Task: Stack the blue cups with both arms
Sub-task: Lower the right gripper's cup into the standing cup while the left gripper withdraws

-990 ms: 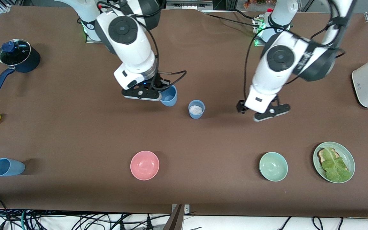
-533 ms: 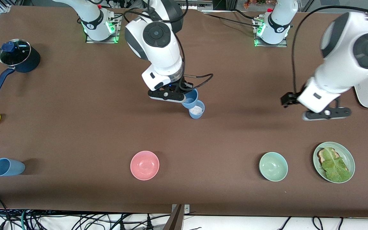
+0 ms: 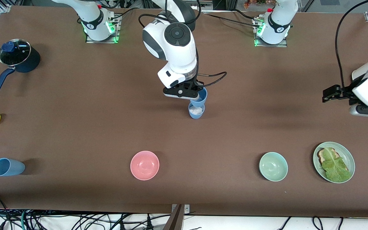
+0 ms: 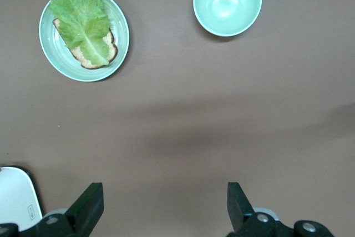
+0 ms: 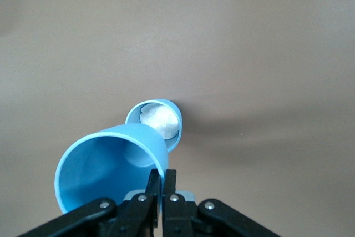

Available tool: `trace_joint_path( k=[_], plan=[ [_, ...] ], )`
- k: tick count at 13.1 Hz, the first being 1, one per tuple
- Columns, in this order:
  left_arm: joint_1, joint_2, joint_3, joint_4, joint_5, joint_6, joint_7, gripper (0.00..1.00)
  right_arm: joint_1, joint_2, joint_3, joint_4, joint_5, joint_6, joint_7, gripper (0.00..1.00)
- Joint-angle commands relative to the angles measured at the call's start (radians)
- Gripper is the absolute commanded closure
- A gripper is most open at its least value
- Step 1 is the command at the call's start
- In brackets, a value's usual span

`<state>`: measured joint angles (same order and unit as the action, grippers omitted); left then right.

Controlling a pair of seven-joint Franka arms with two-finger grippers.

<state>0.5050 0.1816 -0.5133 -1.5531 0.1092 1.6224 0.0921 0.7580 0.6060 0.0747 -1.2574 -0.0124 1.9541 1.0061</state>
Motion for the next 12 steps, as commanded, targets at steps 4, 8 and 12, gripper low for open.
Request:
trace_joint_path(
  k=[4,8,12],
  plan=[
    [0.070,-0.070,-0.011,-0.002,-0.045,-0.065,0.179,0.02,0.007,0.012,-0.015,0.000,-0.047,0.016,0.020,1.00],
    [0.070,-0.091,-0.013,-0.027,-0.079,-0.095,0.209,0.01,0.014,0.032,-0.015,-0.008,-0.054,0.051,0.025,1.00],
    [0.072,-0.117,-0.011,-0.056,-0.077,-0.092,0.239,0.01,0.015,0.052,-0.015,-0.008,-0.055,0.084,0.026,1.00]
  ],
)
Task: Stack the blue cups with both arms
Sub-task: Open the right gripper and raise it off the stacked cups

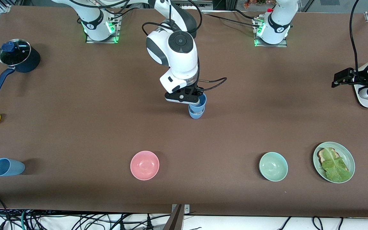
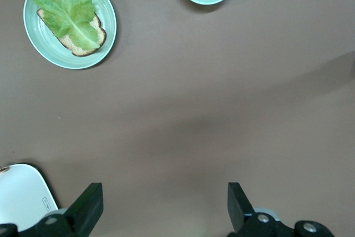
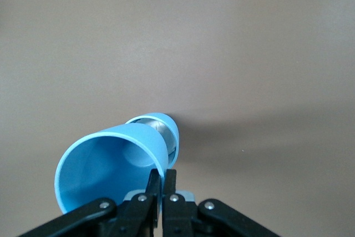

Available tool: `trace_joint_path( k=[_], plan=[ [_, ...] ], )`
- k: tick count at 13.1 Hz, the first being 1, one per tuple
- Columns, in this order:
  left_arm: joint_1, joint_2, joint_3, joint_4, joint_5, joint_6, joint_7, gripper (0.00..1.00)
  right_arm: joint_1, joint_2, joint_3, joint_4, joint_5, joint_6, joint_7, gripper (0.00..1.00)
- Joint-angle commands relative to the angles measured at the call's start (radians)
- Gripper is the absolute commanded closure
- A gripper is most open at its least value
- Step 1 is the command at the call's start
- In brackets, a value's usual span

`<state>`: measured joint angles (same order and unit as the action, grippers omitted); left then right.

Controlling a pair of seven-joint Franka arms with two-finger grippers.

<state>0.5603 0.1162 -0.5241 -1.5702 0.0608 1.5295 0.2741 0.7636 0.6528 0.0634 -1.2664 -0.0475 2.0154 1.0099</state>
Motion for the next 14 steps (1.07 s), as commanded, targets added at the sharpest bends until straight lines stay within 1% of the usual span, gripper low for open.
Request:
trace_joint_path(
  k=[1,4,6,9,10,11,12,13,14],
  plan=[
    [0.018,-0.058,0.000,-0.040,-0.027,0.003,0.069,0.01,0.008,0.007,-0.004,0.001,-0.026,0.026,0.023,1.00],
    [0.030,-0.107,-0.002,-0.071,-0.029,0.001,0.076,0.01,0.005,0.007,-0.004,-0.002,-0.034,0.026,0.023,1.00],
    [0.029,-0.105,0.003,-0.074,-0.029,0.006,0.082,0.01,0.003,0.007,-0.004,-0.022,-0.044,0.035,0.023,1.00],
    [0.032,-0.102,0.004,-0.073,-0.030,0.009,0.089,0.01,0.003,0.007,-0.004,-0.024,-0.048,0.043,0.024,1.00],
    [0.032,-0.099,0.004,-0.071,-0.030,0.011,0.094,0.01,0.003,0.005,-0.004,-0.024,-0.046,0.043,0.024,0.88],
    [0.030,-0.099,0.010,-0.070,-0.029,0.014,0.097,0.01,0.003,0.002,-0.004,-0.024,-0.045,0.043,0.021,0.71],
    [0.006,-0.099,0.051,-0.071,-0.029,0.015,0.097,0.01,0.002,-0.001,-0.004,-0.024,-0.040,0.042,0.018,0.51],
    [-0.076,-0.101,0.117,-0.074,-0.029,0.017,0.097,0.01,-0.001,-0.007,-0.002,-0.022,-0.038,0.039,0.018,0.28],
    [-0.179,-0.102,0.232,-0.076,-0.029,0.017,0.099,0.01,-0.001,-0.021,-0.002,-0.022,-0.038,0.034,0.018,0.01]
  ],
)
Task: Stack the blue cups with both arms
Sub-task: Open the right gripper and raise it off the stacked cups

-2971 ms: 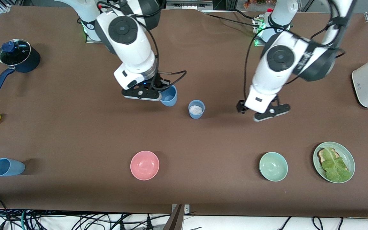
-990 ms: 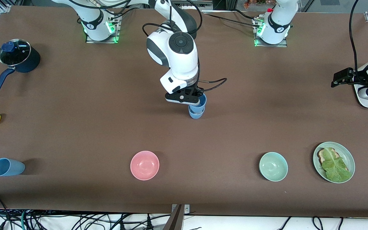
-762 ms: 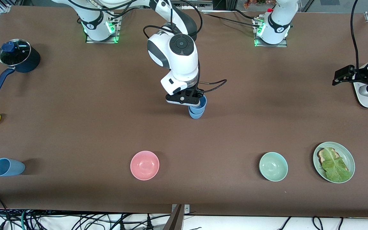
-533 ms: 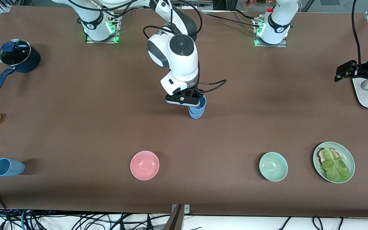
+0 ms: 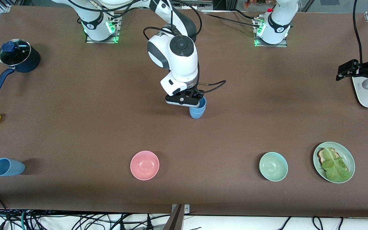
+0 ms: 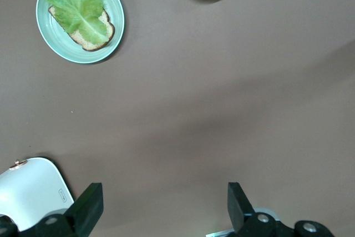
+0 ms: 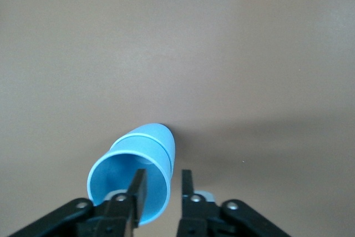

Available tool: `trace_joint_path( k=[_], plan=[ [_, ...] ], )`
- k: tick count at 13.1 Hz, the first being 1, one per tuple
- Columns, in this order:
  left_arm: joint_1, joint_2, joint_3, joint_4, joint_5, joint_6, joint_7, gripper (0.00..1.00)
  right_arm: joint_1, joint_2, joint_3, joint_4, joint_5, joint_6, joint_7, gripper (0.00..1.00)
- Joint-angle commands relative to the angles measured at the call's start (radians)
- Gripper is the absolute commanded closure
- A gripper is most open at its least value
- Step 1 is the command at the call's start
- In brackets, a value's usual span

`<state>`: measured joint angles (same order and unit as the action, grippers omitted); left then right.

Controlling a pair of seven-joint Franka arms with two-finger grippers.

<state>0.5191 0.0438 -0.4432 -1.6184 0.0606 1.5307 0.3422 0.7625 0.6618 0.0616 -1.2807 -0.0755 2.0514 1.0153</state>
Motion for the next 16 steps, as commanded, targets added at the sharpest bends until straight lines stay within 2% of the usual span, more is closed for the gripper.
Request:
trace_joint_path(
  k=[1,2,4,6,8,9,12,16],
  plan=[
    [-0.242,-0.031,0.252,-0.028,-0.028,0.013,0.031,0.01,-0.009,-0.045,-0.002,-0.008,-0.009,-0.007,0.006,0.00],
    [-0.302,-0.033,0.314,-0.028,-0.028,0.011,0.031,0.01,-0.029,-0.074,0.000,-0.008,-0.004,-0.014,-0.003,0.00],
    [-0.384,-0.035,0.389,-0.031,-0.028,0.011,0.029,0.01,-0.098,-0.144,0.003,-0.009,0.009,-0.107,-0.048,0.00],
    [-0.512,-0.036,0.519,-0.034,-0.028,0.009,0.029,0.01,-0.181,-0.232,0.003,-0.012,0.089,-0.227,-0.217,0.00],
    [-0.595,-0.042,0.604,-0.038,-0.028,0.009,0.029,0.01,-0.268,-0.315,0.003,-0.023,0.134,-0.339,-0.346,0.00],
    [-0.617,-0.042,0.624,-0.043,-0.028,0.011,0.028,0.01,-0.317,-0.358,0.004,-0.034,0.137,-0.394,-0.401,0.00],
    [-0.620,-0.044,0.627,-0.043,-0.028,0.011,0.023,0.01,-0.461,-0.476,0.006,-0.092,0.138,-0.516,-0.585,0.00],
    [-0.619,-0.042,0.621,-0.043,-0.028,0.013,0.018,0.01,-0.622,-0.582,-0.006,-0.195,0.137,-0.545,-0.713,0.00]
  ],
)
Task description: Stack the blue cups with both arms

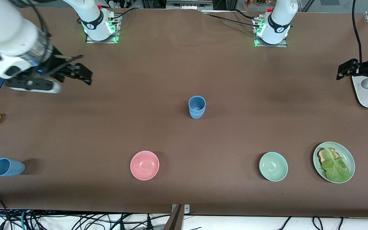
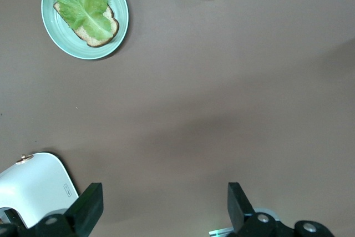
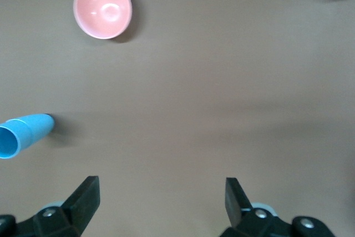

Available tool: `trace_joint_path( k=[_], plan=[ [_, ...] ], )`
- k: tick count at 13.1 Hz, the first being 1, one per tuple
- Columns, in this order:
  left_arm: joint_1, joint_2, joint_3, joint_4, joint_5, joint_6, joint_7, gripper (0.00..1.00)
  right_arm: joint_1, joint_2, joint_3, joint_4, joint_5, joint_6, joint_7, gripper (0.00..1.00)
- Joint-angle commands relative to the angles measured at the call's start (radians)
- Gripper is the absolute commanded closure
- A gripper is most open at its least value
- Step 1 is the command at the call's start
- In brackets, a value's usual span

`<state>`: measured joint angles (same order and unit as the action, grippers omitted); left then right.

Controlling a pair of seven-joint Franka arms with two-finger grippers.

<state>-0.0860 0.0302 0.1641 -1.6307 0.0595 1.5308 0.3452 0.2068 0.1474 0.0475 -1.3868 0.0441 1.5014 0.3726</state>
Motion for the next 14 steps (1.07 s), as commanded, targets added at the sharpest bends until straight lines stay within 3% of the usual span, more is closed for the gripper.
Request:
trace_joint_path(
  k=[1,5,10,14],
  plan=[
    [-0.012,-0.029,0.014,-0.029,-0.027,0.011,0.015,0.01,-0.093,-0.069,0.008,-0.089,0.017,-0.009,-0.113,0.00],
    [-0.011,-0.051,0.008,-0.026,-0.027,0.006,0.008,0.01,-0.165,-0.117,0.008,-0.136,0.016,-0.035,-0.181,0.00],
    [0.028,-0.076,-0.107,-0.029,-0.029,0.003,-0.115,0.01,-0.171,-0.108,0.005,-0.129,0.000,-0.044,-0.207,0.00],
    [0.031,-0.076,-0.117,-0.026,-0.029,0.000,-0.143,0.01,-0.170,-0.092,0.002,-0.109,0.000,-0.041,-0.225,0.00]
  ],
)
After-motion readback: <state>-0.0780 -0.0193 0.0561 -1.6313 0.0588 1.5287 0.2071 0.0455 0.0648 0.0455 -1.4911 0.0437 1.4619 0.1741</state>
